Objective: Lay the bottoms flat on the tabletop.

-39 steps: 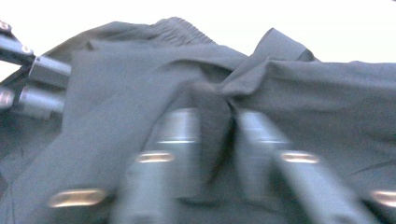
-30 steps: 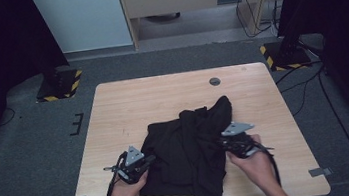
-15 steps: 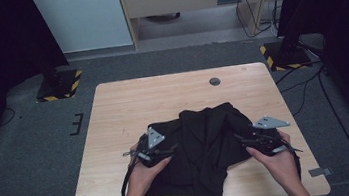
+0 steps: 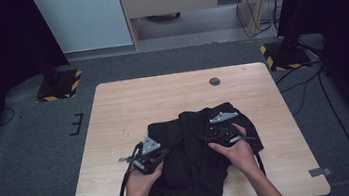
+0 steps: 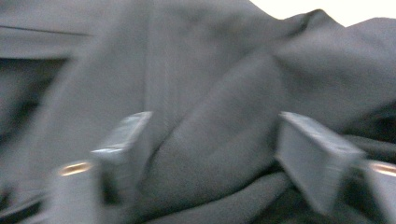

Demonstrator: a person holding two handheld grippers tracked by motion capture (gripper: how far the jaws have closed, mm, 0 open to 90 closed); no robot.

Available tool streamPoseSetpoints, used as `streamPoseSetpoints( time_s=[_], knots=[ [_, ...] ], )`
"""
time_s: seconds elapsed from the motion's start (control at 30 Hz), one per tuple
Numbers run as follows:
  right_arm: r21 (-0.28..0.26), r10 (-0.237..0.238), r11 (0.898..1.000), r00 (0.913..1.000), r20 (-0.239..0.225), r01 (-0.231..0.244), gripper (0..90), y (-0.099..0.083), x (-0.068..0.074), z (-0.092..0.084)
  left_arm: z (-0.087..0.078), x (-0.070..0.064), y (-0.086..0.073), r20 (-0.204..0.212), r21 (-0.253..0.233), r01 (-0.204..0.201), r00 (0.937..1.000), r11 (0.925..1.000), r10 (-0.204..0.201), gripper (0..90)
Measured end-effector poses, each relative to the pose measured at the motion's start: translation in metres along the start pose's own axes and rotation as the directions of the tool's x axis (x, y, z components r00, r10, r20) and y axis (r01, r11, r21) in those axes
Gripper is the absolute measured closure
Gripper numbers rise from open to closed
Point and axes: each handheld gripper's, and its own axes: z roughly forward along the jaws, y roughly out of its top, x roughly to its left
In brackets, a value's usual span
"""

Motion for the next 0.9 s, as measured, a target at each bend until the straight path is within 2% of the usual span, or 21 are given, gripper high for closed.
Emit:
streamPoseSetpoints(
  time_s=[0.03,0.07,0.1,0.13,0.17,0.2,0.27,0.3,0.33,0.37,0.4,0.47,0.57,0.63,0.67,0.7,0.73,0.77,0.83,0.87,0.9],
  knots=[
    [0.017,-0.010,1.000,0.9999,-0.002,0.010,51.5,-0.001,0.000,0.003,-0.010,-0.001,-0.011,0.012,0.007,0.010,0.9999,0.9999,-0.010,87.7],
    [0.029,-0.045,0.999,0.9990,-0.001,0.045,67.8,-0.003,0.001,0.005,-0.016,-0.002,-0.020,0.020,0.023,0.011,0.9997,0.9997,-0.011,87.6],
    [0.033,-0.068,0.997,0.9977,0.003,0.068,76.8,-0.005,0.001,0.004,-0.021,-0.003,-0.027,0.012,0.038,0.002,0.9999,0.9993,-0.002,87.5],
    [0.003,-0.065,0.998,0.9979,-0.007,0.065,87.1,-0.010,-0.001,-0.003,-0.023,-0.003,-0.035,0.007,0.053,0.001,1.0000,0.9986,-0.002,86.0],
    [0.003,-0.065,0.998,0.9979,-0.007,0.065,87.1,-0.010,-0.001,-0.003,-0.024,-0.002,-0.038,0.007,0.059,0.004,1.0000,0.9982,-0.004,86.0],
    [-0.020,-0.067,0.998,0.9977,-0.008,0.067,87.7,-0.014,-0.003,-0.016,-0.024,-0.001,-0.041,0.006,0.057,0.006,1.0000,0.9983,-0.006,83.7],
    [-0.033,-0.069,0.997,0.9975,-0.011,0.069,87.7,-0.017,-0.004,-0.023,-0.024,0.000,-0.040,-0.003,0.047,0.001,1.0000,0.9989,-0.001,83.0],
    [-0.069,-0.061,0.996,0.9979,-0.021,0.059,87.7,-0.031,-0.009,-0.050,-0.024,0.001,-0.039,-0.009,0.042,-0.002,1.0000,0.9991,0.003,82.5],
    [-0.079,-0.057,0.995,0.9981,-0.024,0.055,87.7,-0.037,-0.011,-0.058,-0.022,0.002,-0.039,-0.018,0.044,-0.006,0.9998,0.9990,0.007,82.4],
    [-0.079,-0.057,0.995,0.9981,-0.024,0.055,87.7,-0.037,-0.011,-0.058,-0.022,0.002,-0.039,-0.018,0.044,-0.006,0.9998,0.9990,0.007,82.4],
    [-0.094,-0.044,0.995,0.9987,-0.024,0.042,87.6,-0.055,-0.020,-0.082,-0.019,0.004,-0.040,-0.029,0.059,-0.001,0.9996,0.9983,0.003,82.0],
    [-0.097,-0.042,0.994,0.9989,-0.020,0.040,87.6,-0.062,-0.023,-0.089,-0.017,0.005,-0.041,-0.036,0.063,0.002,0.9993,0.9980,0.000,81.8],
    [-0.077,-0.006,0.997,0.9999,0.012,0.006,87.1,-0.086,-0.042,-0.108,-0.015,0.011,-0.042,-0.051,0.063,0.015,0.9986,0.9979,-0.012,79.6],
    [-0.059,0.030,0.998,0.9993,0.024,-0.029,83.4,-0.097,-0.054,-0.114,-0.016,0.012,-0.042,-0.059,0.047,0.020,0.9981,0.9987,-0.017,73.9],
    [-0.089,0.057,0.994,0.9983,0.010,-0.056,71.1,-0.098,-0.060,-0.118,-0.017,0.012,-0.042,-0.068,0.030,0.024,0.9974,0.9992,-0.022,63.1],
    [-0.089,0.057,0.994,0.9983,0.010,-0.056,71.1,-0.098,-0.060,-0.118,-0.019,0.012,-0.042,-0.074,0.008,0.020,0.9970,0.9998,-0.019,63.1],
    [-0.123,0.052,0.991,0.9986,0.012,-0.051,51.6,-0.090,-0.059,-0.122,-0.021,0.012,-0.041,-0.083,-0.010,0.010,0.9965,0.9999,-0.011,55.0],
    [-0.137,0.030,0.990,0.9994,0.019,-0.027,44.7,-0.084,-0.056,-0.123,-0.025,0.012,-0.040,-0.117,-0.042,-0.010,0.9932,0.9991,0.005,51.0],
    [-0.154,0.001,0.988,0.9995,0.032,0.004,31.5,-0.068,-0.048,-0.120,-0.027,0.013,-0.037,-0.132,-0.069,-0.020,0.9911,0.9974,0.011,41.8],
    [-0.154,0.001,0.988,0.9995,0.032,0.004,31.5,-0.068,-0.048,-0.120,-0.027,0.013,-0.037,-0.132,-0.069,-0.020,0.9911,0.9974,0.011,38.1],
    [-0.175,-0.027,0.984,0.9990,0.035,0.032,27.3,-0.054,-0.038,-0.110,-0.026,0.014,-0.033,-0.146,-0.103,-0.014,0.9892,0.9946,-0.001,34.1]
  ],
)
